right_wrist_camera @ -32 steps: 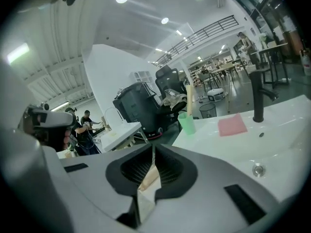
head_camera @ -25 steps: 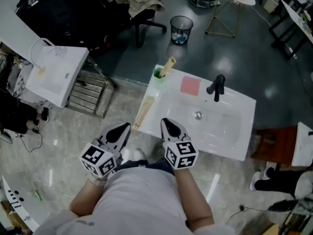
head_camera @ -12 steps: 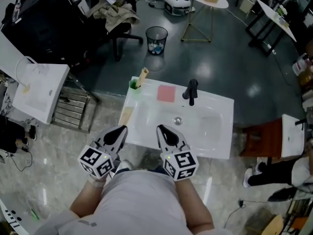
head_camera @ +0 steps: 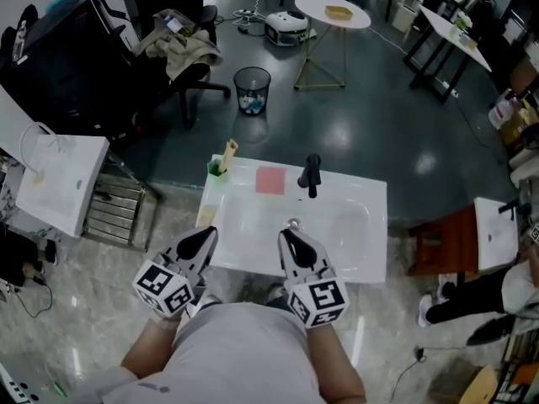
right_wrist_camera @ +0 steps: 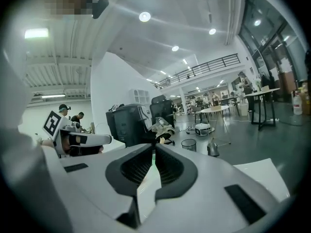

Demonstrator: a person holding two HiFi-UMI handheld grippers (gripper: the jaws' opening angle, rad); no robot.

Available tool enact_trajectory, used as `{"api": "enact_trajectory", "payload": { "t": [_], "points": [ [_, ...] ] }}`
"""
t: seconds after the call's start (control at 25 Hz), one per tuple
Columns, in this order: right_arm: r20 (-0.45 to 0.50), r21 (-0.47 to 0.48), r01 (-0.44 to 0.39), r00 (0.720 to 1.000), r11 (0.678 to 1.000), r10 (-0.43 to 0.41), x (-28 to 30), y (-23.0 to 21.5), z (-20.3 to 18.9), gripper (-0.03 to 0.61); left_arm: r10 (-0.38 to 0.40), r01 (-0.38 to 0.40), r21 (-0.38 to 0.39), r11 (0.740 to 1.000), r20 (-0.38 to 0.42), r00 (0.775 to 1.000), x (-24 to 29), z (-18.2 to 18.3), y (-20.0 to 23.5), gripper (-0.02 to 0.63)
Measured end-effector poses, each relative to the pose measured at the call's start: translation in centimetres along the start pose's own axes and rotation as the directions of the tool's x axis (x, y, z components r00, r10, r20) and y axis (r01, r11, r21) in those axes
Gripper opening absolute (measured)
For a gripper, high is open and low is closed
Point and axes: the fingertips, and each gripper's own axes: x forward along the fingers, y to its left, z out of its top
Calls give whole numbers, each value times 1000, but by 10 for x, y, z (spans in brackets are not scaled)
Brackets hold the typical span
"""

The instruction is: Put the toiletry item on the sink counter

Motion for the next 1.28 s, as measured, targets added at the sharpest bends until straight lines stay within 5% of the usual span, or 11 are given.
{"api": "enact_trajectory", "payload": {
  "t": [1.28],
  "points": [
    [55, 14, 67, 996, 998, -68, 4, -2, 4, 32, -9, 9, 46, 999, -11, 1000, -10, 14, 7, 15]
  ]
}}
